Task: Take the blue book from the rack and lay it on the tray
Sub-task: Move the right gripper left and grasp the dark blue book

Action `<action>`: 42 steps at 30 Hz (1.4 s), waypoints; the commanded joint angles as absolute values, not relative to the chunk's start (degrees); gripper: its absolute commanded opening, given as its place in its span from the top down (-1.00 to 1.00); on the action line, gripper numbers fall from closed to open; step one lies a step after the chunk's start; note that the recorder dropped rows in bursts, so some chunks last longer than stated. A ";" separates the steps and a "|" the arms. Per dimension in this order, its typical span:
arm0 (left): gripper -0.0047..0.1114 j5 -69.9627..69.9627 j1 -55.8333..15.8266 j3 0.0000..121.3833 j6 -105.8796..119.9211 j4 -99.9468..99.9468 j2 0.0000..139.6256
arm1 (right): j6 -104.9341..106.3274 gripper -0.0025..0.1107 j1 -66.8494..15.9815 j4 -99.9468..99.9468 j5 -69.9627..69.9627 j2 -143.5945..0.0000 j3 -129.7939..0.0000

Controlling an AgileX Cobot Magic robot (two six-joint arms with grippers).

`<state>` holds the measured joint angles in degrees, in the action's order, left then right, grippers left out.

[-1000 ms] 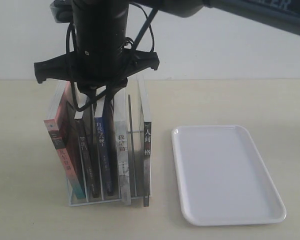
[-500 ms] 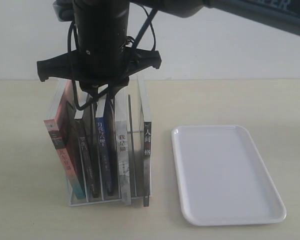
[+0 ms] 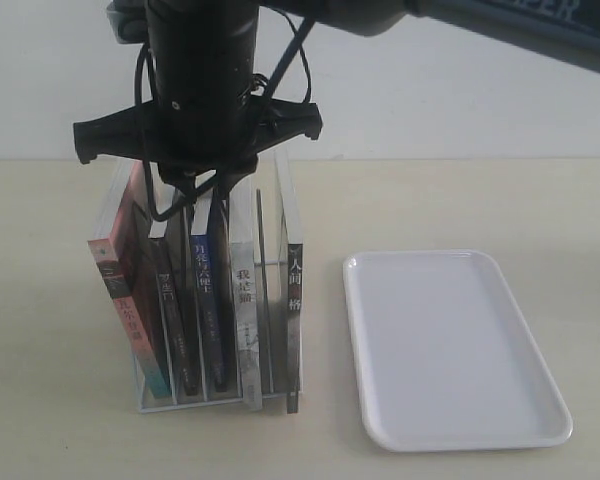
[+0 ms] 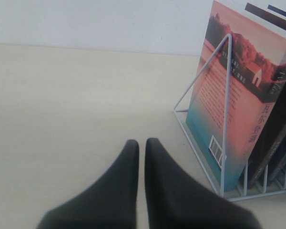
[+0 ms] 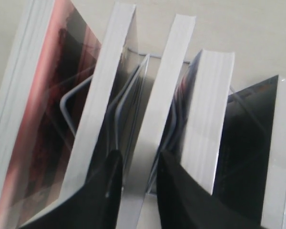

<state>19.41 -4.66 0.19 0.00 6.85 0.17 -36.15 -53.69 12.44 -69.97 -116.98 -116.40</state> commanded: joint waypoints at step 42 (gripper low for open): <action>0.85 19.14 -4.60 0.00 -0.36 6.59 0.00 | -35.66 0.96 -53.78 15.14 -69.96 -117.33 -116.63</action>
<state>19.41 -4.66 0.19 0.00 6.85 0.17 -35.94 -53.69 13.00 -70.09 -119.92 -116.53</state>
